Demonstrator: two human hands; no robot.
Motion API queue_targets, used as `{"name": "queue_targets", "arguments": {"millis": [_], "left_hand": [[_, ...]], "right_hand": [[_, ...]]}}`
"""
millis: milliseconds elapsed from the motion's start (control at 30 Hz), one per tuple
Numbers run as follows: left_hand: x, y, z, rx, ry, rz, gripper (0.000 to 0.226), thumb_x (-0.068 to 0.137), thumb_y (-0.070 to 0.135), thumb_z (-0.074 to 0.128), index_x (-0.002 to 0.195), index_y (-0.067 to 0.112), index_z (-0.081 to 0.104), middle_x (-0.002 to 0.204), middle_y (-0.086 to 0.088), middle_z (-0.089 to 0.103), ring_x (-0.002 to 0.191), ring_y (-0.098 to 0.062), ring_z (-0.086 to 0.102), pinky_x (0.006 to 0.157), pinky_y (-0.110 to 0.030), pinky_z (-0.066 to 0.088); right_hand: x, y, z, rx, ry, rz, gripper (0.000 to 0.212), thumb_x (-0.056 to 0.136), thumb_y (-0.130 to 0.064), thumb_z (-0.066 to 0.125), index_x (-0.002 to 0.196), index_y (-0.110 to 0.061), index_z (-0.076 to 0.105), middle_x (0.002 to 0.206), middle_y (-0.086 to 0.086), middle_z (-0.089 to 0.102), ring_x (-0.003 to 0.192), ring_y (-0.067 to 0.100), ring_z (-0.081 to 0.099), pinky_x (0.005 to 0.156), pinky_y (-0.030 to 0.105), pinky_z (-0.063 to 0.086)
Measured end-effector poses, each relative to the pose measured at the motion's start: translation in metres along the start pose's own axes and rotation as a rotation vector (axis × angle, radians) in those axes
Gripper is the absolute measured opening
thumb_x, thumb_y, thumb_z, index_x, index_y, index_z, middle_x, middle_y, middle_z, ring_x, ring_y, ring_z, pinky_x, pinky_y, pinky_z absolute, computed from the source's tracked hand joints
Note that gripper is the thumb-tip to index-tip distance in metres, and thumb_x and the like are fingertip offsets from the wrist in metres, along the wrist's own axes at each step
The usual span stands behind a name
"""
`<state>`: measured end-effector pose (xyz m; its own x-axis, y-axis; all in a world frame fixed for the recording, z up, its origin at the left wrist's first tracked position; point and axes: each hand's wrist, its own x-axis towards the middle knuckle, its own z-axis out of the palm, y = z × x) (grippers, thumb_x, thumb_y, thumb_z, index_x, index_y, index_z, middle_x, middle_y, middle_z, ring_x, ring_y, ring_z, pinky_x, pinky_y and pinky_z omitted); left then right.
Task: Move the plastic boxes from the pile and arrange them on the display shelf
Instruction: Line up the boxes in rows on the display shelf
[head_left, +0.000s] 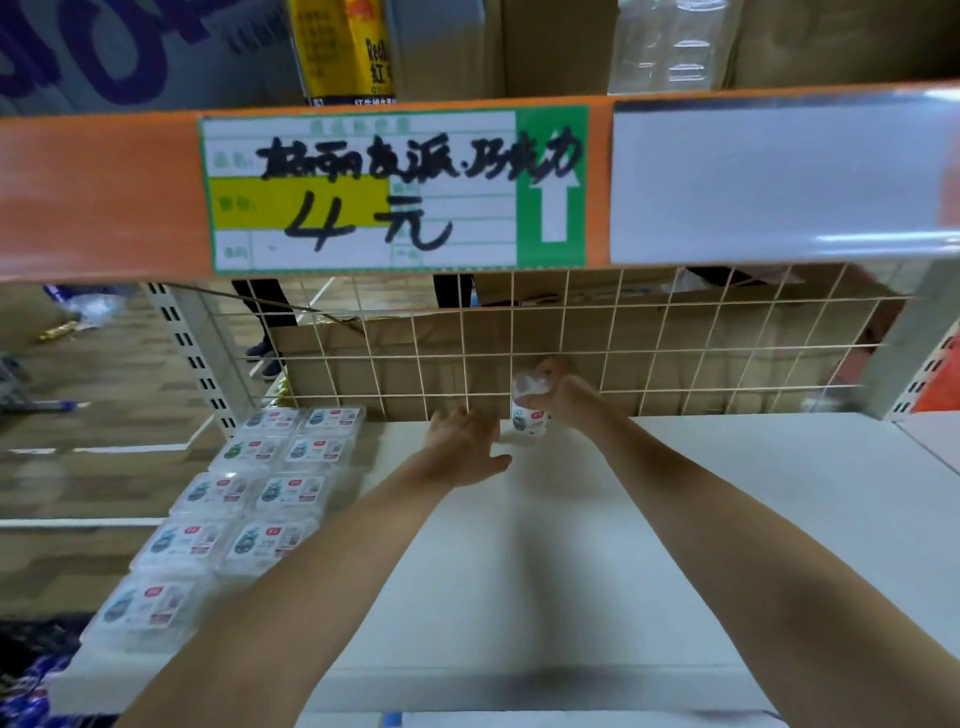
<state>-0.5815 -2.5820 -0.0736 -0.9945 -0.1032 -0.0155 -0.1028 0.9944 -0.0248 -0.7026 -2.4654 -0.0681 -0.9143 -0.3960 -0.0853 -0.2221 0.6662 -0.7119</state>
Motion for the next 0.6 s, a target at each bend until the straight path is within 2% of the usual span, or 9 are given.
{"name": "queue_targets", "arguments": {"millis": [100, 200, 267, 333, 400, 500, 600], "left_hand": [[0.002, 0.002, -0.001, 0.009, -0.009, 0.006, 0.049, 0.090, 0.051, 0.051, 0.126, 0.018, 0.051, 0.134, -0.005, 0.049, 0.126, -0.026, 0.042, 0.101, -0.039, 0.036], [0.002, 0.003, -0.002, 0.018, -0.013, 0.017, 0.050, 0.090, 0.052, 0.050, 0.127, 0.018, 0.051, 0.134, -0.006, 0.050, 0.125, -0.026, 0.043, 0.101, -0.038, 0.037], [0.001, 0.007, -0.001, 0.046, -0.017, 0.030, 0.051, 0.091, 0.051, 0.048, 0.129, 0.017, 0.050, 0.134, -0.007, 0.051, 0.125, -0.026, 0.044, 0.100, -0.037, 0.036], [-0.001, 0.015, 0.000, 0.077, -0.025, 0.073, 0.051, 0.093, 0.050, 0.045, 0.131, 0.016, 0.048, 0.133, -0.008, 0.052, 0.124, -0.026, 0.045, 0.099, -0.037, 0.036], [-0.001, 0.028, 0.000, 0.094, -0.030, 0.133, 0.050, 0.094, 0.047, 0.043, 0.131, 0.013, 0.046, 0.131, -0.010, 0.052, 0.120, -0.028, 0.048, 0.095, -0.036, 0.037], [0.002, 0.050, -0.002, 0.087, -0.045, 0.246, 0.046, 0.095, 0.042, 0.042, 0.130, 0.013, 0.048, 0.129, -0.011, 0.053, 0.117, -0.028, 0.050, 0.093, -0.036, 0.038], [0.010, 0.075, -0.005, 0.074, -0.056, 0.354, 0.043, 0.095, 0.040, 0.044, 0.127, 0.013, 0.050, 0.126, -0.009, 0.053, 0.117, -0.026, 0.048, 0.094, -0.036, 0.037]], "right_hand": [[0.002, 0.000, 0.001, -0.013, 0.006, 0.000, 0.060, 0.075, -0.028, 0.078, 0.126, -0.013, 0.048, 0.122, 0.010, 0.051, 0.112, 0.029, 0.052, 0.092, 0.036, 0.048], [-0.003, 0.002, -0.001, -0.102, 0.032, -0.033, 0.063, 0.075, -0.039, 0.076, 0.128, -0.015, 0.050, 0.127, 0.012, 0.052, 0.112, 0.030, 0.053, 0.095, 0.038, 0.048], [-0.010, 0.005, -0.004, -0.176, 0.033, -0.077, 0.057, 0.084, -0.038, 0.067, 0.132, -0.013, 0.050, 0.128, 0.011, 0.052, 0.114, 0.029, 0.051, 0.094, 0.034, 0.046], [-0.021, 0.014, -0.009, -0.182, 0.044, -0.070, 0.049, 0.088, -0.034, 0.064, 0.129, -0.009, 0.054, 0.122, 0.011, 0.056, 0.108, 0.026, 0.055, 0.086, 0.029, 0.046], [-0.032, 0.027, -0.014, -0.201, 0.047, -0.059, 0.046, 0.086, -0.037, 0.064, 0.124, -0.010, 0.059, 0.122, 0.007, 0.057, 0.111, 0.024, 0.056, 0.089, 0.030, 0.047], [-0.059, 0.052, -0.024, -0.269, 0.061, -0.006, 0.049, 0.088, -0.033, 0.062, 0.132, -0.013, 0.051, 0.134, 0.009, 0.051, 0.125, 0.026, 0.045, 0.104, 0.035, 0.038], [-0.094, 0.079, -0.037, -0.444, 0.045, 0.060, 0.045, 0.091, -0.025, 0.055, 0.134, -0.017, 0.046, 0.134, 0.008, 0.046, 0.126, 0.025, 0.040, 0.103, 0.033, 0.037]]}}
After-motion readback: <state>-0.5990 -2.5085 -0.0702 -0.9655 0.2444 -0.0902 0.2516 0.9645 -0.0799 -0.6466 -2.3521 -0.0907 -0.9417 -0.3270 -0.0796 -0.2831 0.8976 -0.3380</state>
